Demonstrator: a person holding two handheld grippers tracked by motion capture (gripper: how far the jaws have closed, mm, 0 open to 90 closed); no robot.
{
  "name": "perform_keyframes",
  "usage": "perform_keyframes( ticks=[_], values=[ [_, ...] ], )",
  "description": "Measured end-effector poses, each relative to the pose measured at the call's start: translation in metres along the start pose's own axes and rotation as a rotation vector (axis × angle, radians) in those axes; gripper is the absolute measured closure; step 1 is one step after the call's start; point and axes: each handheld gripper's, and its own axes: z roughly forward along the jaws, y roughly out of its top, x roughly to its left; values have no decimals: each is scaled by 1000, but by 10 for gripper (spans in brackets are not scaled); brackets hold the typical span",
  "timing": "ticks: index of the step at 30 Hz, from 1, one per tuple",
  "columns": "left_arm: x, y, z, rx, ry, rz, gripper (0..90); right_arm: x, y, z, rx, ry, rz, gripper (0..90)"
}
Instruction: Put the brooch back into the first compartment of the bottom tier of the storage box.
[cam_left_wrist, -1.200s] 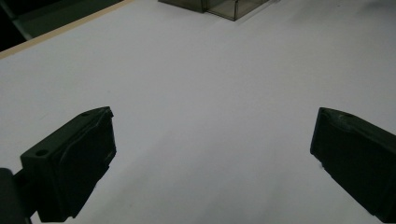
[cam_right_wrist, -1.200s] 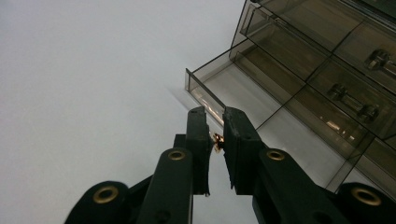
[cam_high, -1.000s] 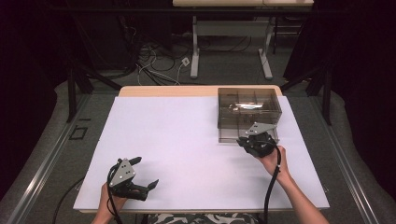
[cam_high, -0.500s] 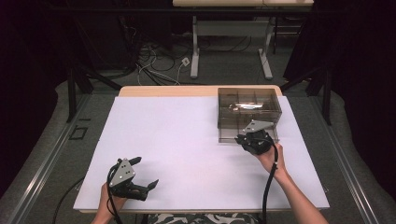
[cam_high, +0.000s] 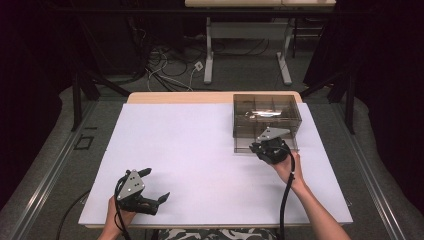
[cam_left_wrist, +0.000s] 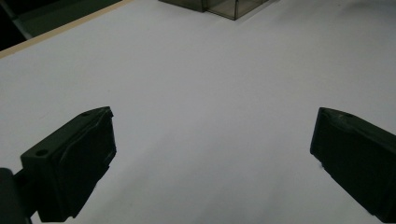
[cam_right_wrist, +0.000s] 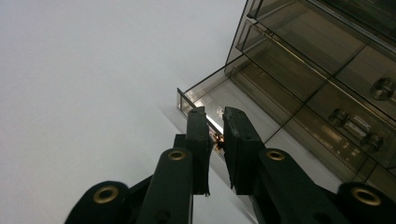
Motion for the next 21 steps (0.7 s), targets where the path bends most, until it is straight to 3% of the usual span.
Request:
perform_keyframes(
  ticks=[21],
  values=[
    [0, 0, 0, 0, -2, 0, 1, -1, 10, 6, -10, -12, -2, 811]
  ],
)
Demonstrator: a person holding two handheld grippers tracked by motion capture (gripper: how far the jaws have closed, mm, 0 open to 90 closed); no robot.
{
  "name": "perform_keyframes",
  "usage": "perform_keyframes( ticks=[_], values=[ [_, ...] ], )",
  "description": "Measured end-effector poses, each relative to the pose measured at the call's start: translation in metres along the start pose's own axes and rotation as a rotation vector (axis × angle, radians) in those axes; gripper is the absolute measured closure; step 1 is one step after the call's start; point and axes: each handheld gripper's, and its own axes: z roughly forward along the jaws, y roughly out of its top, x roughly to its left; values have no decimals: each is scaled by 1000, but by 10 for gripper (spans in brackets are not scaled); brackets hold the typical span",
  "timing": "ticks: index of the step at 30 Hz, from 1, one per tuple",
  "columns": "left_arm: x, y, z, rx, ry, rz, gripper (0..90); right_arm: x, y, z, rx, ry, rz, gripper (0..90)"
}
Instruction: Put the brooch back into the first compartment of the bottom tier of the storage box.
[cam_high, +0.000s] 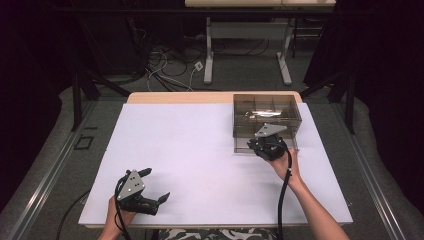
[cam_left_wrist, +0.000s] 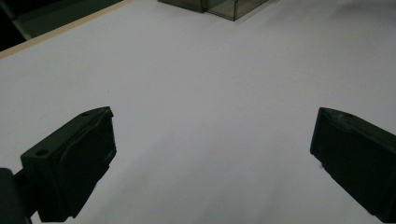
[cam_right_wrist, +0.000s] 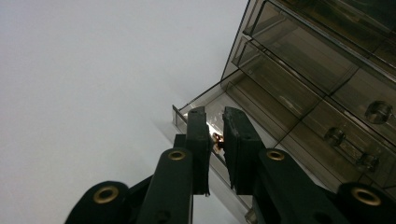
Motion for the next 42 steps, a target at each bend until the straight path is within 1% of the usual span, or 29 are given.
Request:
perform_keyframes(
  ticks=[1, 2, 4, 7, 9, 10, 12, 14, 16, 17, 19, 20, 23, 28, 31, 32, 33, 35, 36, 38, 39, 41, 42],
  values=[
    [0, 0, 0, 1, 2, 4, 1, 0, 1, 1, 5, -2, -7, 811],
    [1, 0, 0, 7, 0, 4, 1, 0, 1, 2, 2, -2, -4, 811],
    [0, 0, 0, -1, -1, 0, 1, 0, 1, 4, -1, -6, -4, 811],
    [0, 0, 0, 1, 1, 1, 1, -1, 1, 6, 8, -5, 0, 812],
    [0, 0, 0, 1, 1, -4, 1, -1, 1, 7, 7, -5, -2, 812],
    [0, 0, 0, 1, 1, 4, 1, -1, 1, 8, 2, -6, -1, 812],
    [0, 0, 0, 1, -2, -1, 1, -1, 2, 8, 3, -9, 0, 812],
    [0, 0, 0, 1, -1, 1, 1, -2, 3, 8, 17, -9, -5, 812],
    [0, 0, 0, 0, 1, 0, 1, -3, 3, 9, 17, -4, -4, 812],
    [0, 0, 0, 1, 0, -1, 1, -3, 3, 10, 11, -14, -3, 812],
    [0, 0, 0, 6, -1, 5, 1, -4, 3, 12, 9, -15, 2, 812],
    [0, 0, 0, 5, -3, 2, 1, -4, 3, 12, 18, -16, 6, 812],
    [0, 0, 0, 9, 0, 7, 1, -6, 3, 15, 20, -18, 5, 812],
    [0, 0, 0, 2, 1, 2, 1, -7, 4, 18, 26, -17, 5, 812],
    [0, 0, 0, 2, 0, 2, 1, -6, 4, 20, 18, -20, 13, 812],
    [0, 0, 0, 6, 2, 2, 1, -7, 5, 21, 16, -22, 8, 812],
    [1, 0, 1, 0, 2, 3, 1, -7, 5, 21, 26, -24, 3, 812],
    [0, 0, 1, 6, -3, -3, 1, -7, 5, 22, 34, -25, 5, 812],
    [0, 0, 0, 5, 0, 4, 1, -7, 5, 23, 35, -25, 5, 812],
    [0, 0, 0, 6, -1, 4, 1, -8, 5, 24, 32, -28, 5, 812],
    [0, 0, 0, 5, 0, 3, 1, -8, 5, 25, 44, -33, 4, 812],
    [0, 0, 0, 5, 0, 3, 1, -9, 4, 27, 35, -31, 0, 812],
    [0, 0, 0, 4, -1, 0, 1, -9, 4, 28, 31, -33, 6, 812]
  ],
)
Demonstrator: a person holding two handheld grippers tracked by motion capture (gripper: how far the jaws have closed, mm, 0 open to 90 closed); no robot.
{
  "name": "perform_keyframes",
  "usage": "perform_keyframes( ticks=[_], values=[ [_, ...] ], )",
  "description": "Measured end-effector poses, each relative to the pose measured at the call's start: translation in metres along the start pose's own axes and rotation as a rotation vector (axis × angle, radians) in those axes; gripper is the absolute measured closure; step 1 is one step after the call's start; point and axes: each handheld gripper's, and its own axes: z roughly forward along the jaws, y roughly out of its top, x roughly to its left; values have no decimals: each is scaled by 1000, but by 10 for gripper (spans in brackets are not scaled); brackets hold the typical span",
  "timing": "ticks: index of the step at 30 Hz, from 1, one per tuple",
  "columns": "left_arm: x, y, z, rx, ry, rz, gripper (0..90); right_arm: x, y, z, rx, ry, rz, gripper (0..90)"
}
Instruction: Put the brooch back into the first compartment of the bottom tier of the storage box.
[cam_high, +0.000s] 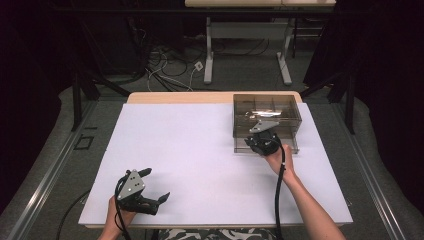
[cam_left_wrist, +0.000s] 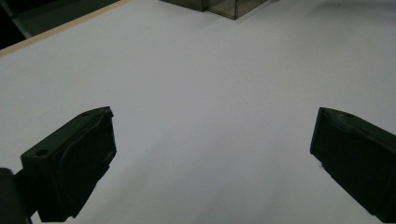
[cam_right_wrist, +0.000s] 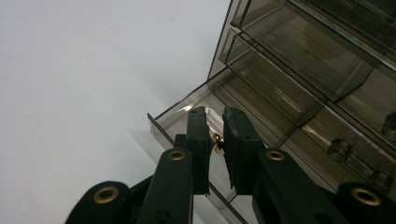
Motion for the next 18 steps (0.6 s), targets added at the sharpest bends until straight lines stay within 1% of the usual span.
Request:
perform_keyframes(
  ticks=[2, 5, 6, 7, 10, 11, 12, 15, 18],
  values=[
    [0, 0, 0, 2, 2, 2, 1, -1, 1, 0, 21, -3, -3, 812],
    [0, 0, 0, 2, 4, 3, 1, -1, 1, 3, 25, -11, -1, 812],
    [0, 0, 0, 3, 1, 2, 1, -1, 1, 4, 17, -9, -2, 812],
    [0, 0, 0, 3, 0, -2, 1, -1, 1, 5, 19, -13, 2, 812],
    [1, 0, 0, 2, 1, 4, 1, -2, 1, 7, 32, -17, -1, 812],
    [0, 0, 0, 1, -1, -2, 1, -2, 1, 7, 35, -18, -3, 812],
    [1, 0, 0, 3, 3, 5, 1, -2, 2, 8, 34, -18, 1, 812],
    [0, 0, 0, 4, 1, 0, 2, -3, 2, 9, 37, -27, 1, 812],
    [0, 0, 0, 5, 2, -4, 1, -4, 1, 12, 36, -26, 3, 812]
  ],
)
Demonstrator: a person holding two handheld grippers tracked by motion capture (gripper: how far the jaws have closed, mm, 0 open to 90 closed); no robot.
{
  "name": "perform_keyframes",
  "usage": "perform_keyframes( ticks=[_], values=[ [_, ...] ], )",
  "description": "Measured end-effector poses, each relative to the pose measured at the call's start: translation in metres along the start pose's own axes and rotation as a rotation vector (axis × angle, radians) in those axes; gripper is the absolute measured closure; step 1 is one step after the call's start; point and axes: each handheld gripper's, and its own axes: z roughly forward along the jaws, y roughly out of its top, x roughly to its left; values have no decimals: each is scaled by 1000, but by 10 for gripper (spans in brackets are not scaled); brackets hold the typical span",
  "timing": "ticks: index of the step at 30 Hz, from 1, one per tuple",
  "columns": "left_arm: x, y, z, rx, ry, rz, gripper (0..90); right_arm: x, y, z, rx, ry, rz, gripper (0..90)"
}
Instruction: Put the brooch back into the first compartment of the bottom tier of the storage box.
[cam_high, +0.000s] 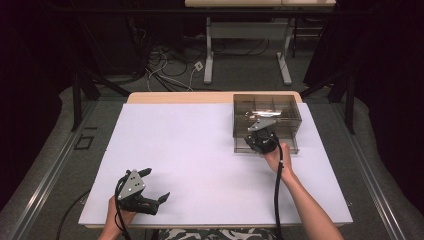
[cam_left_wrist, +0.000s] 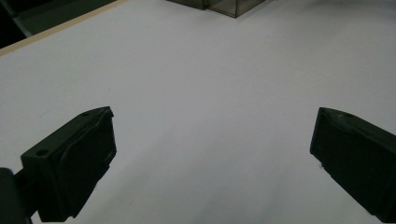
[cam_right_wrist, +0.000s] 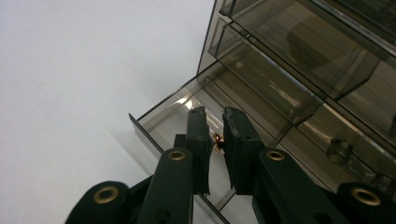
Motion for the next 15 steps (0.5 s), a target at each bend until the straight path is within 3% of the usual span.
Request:
perform_keyframes(
  ticks=[8, 11, 15],
  values=[
    [1, 0, 0, -3, 4, 6, 2, -1, 0, 5, 42, -1, 13, 812],
    [0, 0, -1, -9, 3, 5, 2, -3, 0, 7, 42, 3, -4, 812],
    [0, 0, 0, -3, 4, 8, 2, -3, 1, 8, 45, -3, 10, 812]
  ],
)
